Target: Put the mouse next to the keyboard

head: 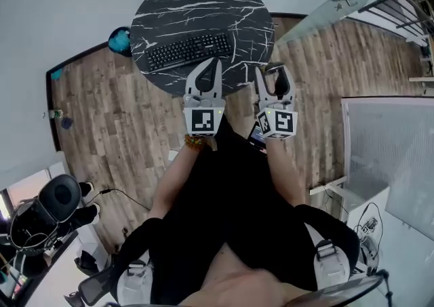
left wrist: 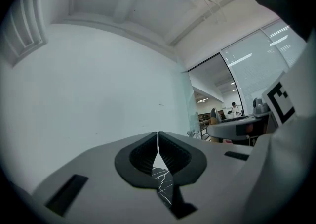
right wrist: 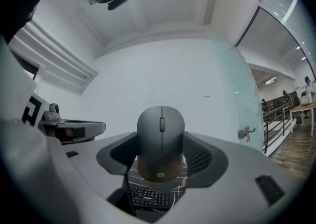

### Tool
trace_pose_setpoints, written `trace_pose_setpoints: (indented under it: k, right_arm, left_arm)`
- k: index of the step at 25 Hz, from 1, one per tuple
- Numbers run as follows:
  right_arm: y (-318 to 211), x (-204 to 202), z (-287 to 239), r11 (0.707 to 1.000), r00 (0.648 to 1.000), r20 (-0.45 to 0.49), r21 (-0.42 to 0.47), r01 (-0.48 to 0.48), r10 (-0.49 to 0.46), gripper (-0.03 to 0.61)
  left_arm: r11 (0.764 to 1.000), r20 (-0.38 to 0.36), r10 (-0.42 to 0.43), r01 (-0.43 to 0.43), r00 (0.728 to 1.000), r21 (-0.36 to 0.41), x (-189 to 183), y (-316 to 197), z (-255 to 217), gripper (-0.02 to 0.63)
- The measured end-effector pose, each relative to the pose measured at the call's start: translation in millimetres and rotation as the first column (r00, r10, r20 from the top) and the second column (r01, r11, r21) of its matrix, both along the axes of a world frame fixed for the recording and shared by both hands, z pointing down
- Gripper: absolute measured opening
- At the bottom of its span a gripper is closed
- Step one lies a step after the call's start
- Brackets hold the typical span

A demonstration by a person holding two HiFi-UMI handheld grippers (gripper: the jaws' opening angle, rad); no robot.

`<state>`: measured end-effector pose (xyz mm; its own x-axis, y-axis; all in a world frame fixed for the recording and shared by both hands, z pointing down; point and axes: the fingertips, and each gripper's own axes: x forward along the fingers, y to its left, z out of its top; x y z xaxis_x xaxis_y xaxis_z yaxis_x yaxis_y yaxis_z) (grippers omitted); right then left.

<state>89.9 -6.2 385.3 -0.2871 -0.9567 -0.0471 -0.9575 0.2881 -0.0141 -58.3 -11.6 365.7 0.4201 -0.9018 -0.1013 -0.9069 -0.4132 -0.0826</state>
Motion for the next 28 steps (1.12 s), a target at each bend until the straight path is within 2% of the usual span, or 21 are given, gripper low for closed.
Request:
trace_pose_setpoints:
  k: [5,8,10,11,13,17,20,25,28]
  right_arm:
    - [-59.8,11.4,4.3,1.000,0.999,0.032,0.010,-0.007,0.007,0.285]
    - [-94.2,16.4,2.5,1.000,0.998,0.055,0.030,-0.005,0.003,0.285]
    - [-113.2,18.7,2.6,0.999,0.998,0.063,0.036,0.012,-0.014,0.285]
    - [-121.6,20.0,3.9,0.999,0.998,0.061,0.037,0.022,-0.025,0.285]
    - [-139.3,23.8,8.4,0.999,0.998,0.046,0.033,0.031,-0.032,0.285]
    - [-161.6,32.2,21.4,1.000,0.999,0.039,0.005,0.020,-0.020,0.285]
    - [-177.3,37.4,27.0,1.000,1.000,0.022,-0.012,-0.005,0.005,0.285]
    - [-201.2,40.7,31.8,0.999,0.999,0.010,-0.029,-0.043,0.043,0.285]
    - [-207.2,35.2,40.4,0.997,1.000,0.004,-0.072,-0.024,0.024,0.287]
  left_arm:
    - [0.999,0.063,0.015,-0.018,0.998,0.049,19.9,-50.1,3.6,0.020]
    - [0.999,0.095,0.024,-0.027,0.995,0.028,35.0,-79.9,10.9,0.020]
    - [0.998,0.147,0.045,-0.052,0.988,0.046,48.3,-96.8,11.4,0.020]
    - [0.998,0.161,0.056,-0.061,0.985,0.030,54.3,-103.8,15.5,0.020]
    - [0.998,0.163,0.069,-0.069,0.984,-0.006,61.9,-119.5,23.0,0.020]
    - [0.998,0.137,0.067,-0.065,0.988,-0.017,64.0,-142.1,29.2,0.020]
    - [0.997,0.120,0.074,-0.076,0.990,0.007,64.5,-159.7,29.9,0.020]
    - [0.994,0.103,0.106,-0.106,0.989,-0.011,59.9,-182.7,36.8,0.020]
    - [0.995,0.094,0.102,-0.100,0.990,-0.018,51.5,-187.4,34.1,0.020]
